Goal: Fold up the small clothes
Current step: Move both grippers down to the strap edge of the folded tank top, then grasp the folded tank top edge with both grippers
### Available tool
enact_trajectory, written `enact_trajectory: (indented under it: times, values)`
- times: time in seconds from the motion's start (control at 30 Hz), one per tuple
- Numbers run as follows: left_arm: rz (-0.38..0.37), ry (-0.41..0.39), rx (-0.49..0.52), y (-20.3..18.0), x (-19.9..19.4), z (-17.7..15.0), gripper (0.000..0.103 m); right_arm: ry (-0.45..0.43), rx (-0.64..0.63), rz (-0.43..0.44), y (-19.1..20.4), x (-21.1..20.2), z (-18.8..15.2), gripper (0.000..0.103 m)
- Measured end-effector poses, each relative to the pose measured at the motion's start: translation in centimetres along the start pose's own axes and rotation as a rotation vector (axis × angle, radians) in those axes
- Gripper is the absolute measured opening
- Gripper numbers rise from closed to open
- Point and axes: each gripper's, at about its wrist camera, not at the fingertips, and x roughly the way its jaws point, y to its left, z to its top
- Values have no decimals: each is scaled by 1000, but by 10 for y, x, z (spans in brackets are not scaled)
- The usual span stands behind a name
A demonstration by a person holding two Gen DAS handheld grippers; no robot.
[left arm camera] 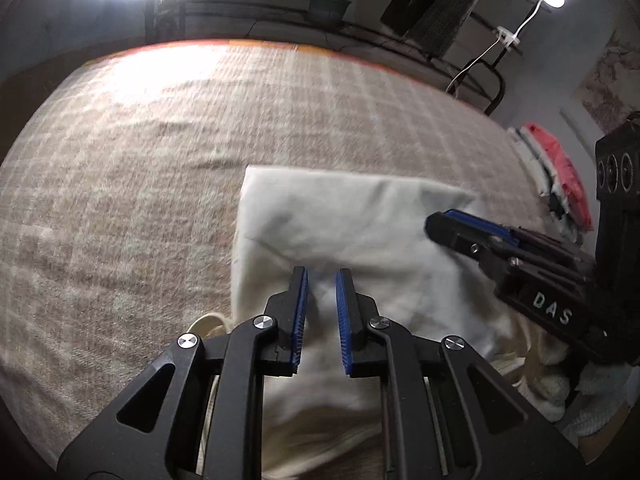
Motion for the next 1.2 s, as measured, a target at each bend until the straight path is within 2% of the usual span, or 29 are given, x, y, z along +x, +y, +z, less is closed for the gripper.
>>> enact_trajectory:
  times: [0.07, 0.1, 0.17, 0.3, 0.4, 0.47, 0.53, 0.6, 0.7, 0.77, 0.83, 0.87, 0.93, 1.07, 1.13, 1.17, 1.2]
  values:
    - [-8, -6, 10, 4, 1, -2, 12, 50, 15, -44, -10, 15, -4, 20]
    - [-6, -1, 18, 5, -1, -2, 12, 60, 23, -34, -16, 17, -8, 19]
    - [3, -7, 15, 9, -5, 0, 12, 49, 43, -8, -24, 13, -7, 19]
    - [-9, -36, -51, 25, -15, 6, 12, 26, 71, -41, -34, -2, 0, 21]
    - [-3, -42, -91, 38, -18, 7, 12, 43, 114, -51, -43, -11, 4, 23]
    - [-19, -88, -113, 45, -27, 9, 12, 49, 123, -53, -47, -16, 3, 25]
    - [-23, -120, -92, 47, -35, 12, 12, 12, 130, -24, -50, -27, 3, 25]
    - [-9, -119, -71, 46, -34, 14, 12, -2, 101, 4, -45, -36, 2, 24]
    - [-55, -66, -82, 43, -21, 10, 12, 35, 5, 14, -23, -37, -7, 20]
    - [-21, -30, -38, 38, -14, 1, 12, 73, -66, 17, -8, -32, -15, 19]
    - [31, -9, 27, 32, -7, -8, 12, 122, -179, -18, 10, -23, -31, 19]
    - [41, -17, 45, 31, -8, -10, 16, 149, -224, -44, 15, -17, -39, 19]
    - [49, -15, 46, 30, -12, -12, 19, 144, -300, -93, 23, -18, -53, 19]
    - [22, -26, -13, 41, -25, -13, 21, 149, -246, -27, 12, -42, -51, 21]
    - [-19, -29, -63, 49, -31, -11, 33, 120, -214, -10, 4, -56, -50, 32]
    - [-49, -29, -97, 53, -33, -10, 40, 100, -174, 4, -6, -65, -48, 34]
    - [-74, -25, -122, 57, -34, -9, 40, 94, -144, 12, -12, -68, -47, 36]
